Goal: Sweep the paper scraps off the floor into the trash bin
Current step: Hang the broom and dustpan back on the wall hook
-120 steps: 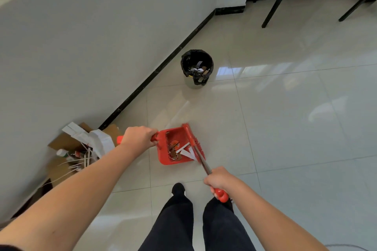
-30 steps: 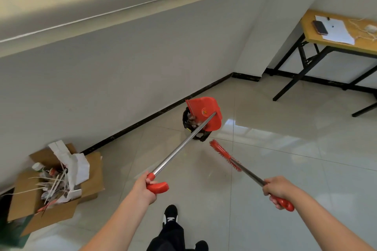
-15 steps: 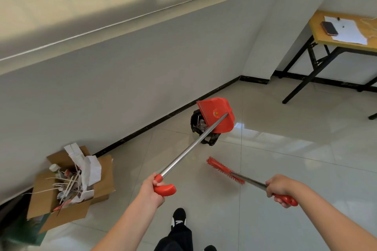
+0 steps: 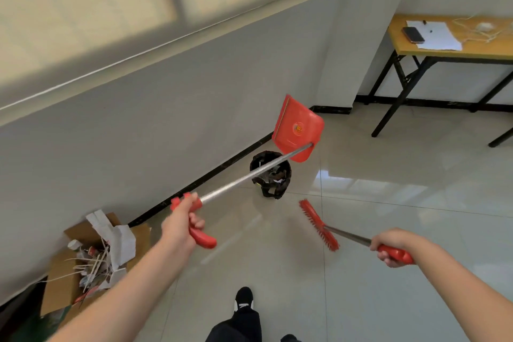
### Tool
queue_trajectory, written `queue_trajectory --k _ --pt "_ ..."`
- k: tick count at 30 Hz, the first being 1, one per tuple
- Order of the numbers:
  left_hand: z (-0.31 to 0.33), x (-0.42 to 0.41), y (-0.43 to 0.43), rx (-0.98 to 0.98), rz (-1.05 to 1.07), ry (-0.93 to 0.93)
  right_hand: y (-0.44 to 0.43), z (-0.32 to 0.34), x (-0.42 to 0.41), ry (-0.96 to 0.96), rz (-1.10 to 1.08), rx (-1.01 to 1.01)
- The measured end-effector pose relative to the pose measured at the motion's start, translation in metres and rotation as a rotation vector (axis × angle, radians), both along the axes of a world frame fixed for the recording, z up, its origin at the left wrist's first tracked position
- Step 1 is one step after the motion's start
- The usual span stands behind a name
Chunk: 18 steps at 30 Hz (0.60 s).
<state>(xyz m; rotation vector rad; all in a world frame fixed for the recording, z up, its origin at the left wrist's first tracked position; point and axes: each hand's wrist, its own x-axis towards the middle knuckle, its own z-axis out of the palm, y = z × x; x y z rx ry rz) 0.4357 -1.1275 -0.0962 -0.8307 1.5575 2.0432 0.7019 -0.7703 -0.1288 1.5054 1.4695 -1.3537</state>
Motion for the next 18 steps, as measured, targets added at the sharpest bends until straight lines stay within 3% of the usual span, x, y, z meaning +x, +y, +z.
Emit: queue_trajectory --k 4,9,11,15,18 --pt "0.075 -0.017 0.030 -0.190 -0.282 0.306 0.036 0.014 0.033 0.069 -0.203 -0.025" --pt "0.132 -0.007 0.088 -0.469 -0.708 0.692 0.055 0.029 0.065 0.090 -0.265 0.008" --pt "0.137 0.009 0.116 -0.540 -0.832 0.835 0.062 0.035 0.081 0.092 -0.286 0.039" --pt "0.119 0.047 0.168 -0.928 -1.106 1.264 0.079 0.050 0.102 0.135 -0.367 0.075" --pt "0.092 0.070 0.205 -1.082 -1.284 1.470 0.091 0.063 0.108 0.169 -0.421 0.094"
